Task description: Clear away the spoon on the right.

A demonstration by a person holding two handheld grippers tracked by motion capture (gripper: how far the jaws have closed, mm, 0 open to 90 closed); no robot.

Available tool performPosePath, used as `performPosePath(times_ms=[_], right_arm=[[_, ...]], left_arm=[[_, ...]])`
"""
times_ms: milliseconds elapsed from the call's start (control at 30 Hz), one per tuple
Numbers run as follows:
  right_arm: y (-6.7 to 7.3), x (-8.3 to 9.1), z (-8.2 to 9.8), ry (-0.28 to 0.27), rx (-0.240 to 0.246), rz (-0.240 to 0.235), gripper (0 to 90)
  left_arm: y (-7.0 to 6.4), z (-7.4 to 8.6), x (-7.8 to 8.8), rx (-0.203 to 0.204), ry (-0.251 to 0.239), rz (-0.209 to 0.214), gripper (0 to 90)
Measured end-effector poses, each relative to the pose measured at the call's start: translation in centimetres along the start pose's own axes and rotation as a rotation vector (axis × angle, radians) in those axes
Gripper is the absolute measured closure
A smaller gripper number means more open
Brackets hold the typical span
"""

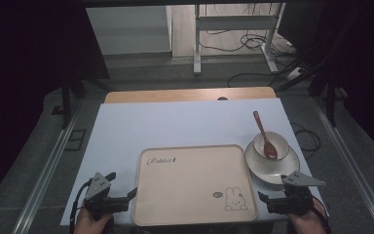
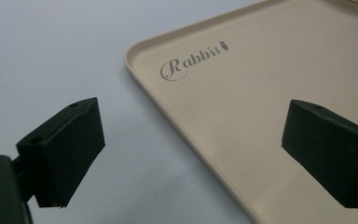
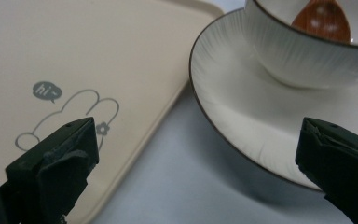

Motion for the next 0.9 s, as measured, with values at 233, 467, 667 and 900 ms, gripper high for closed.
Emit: performPosePath(times_ms=[233,467,667,900], right_arm=[[-0.5,-0.2,-0.8,-0.013,-0.011,-0.019,0.0],[-1.1,-0.3,-1.9,-0.028,-0.017,-0.036,0.0],[-1.8,-0.3,-3.4,-0.036,-0.027,-0.049,0.0],[-3.2,-0.6,-4.8,-0.045,-0.025,-0.025,0.0]], left_arm=[[-0.1,0.0,0.0,-0.004,-0.002,0.004,6.0],[0.0,0.0,0.1,0.003,-0.007,0.008,6.3],[0.0,0.0,0.0,-0.002,-0.004,0.001,6.9],[0.0,0.0,0.0,-0.003,0.000,-0.002,7.3]])
Point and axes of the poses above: each handheld gripper's, and its own axes: x roughly backward along the jaws, z roughly out of its underside, y roughly to its left, the point moved 8 cm from there along -x, roughly forward along the jaws, and after that the axes turned 11 degrees about x, right-handed, at the moved point
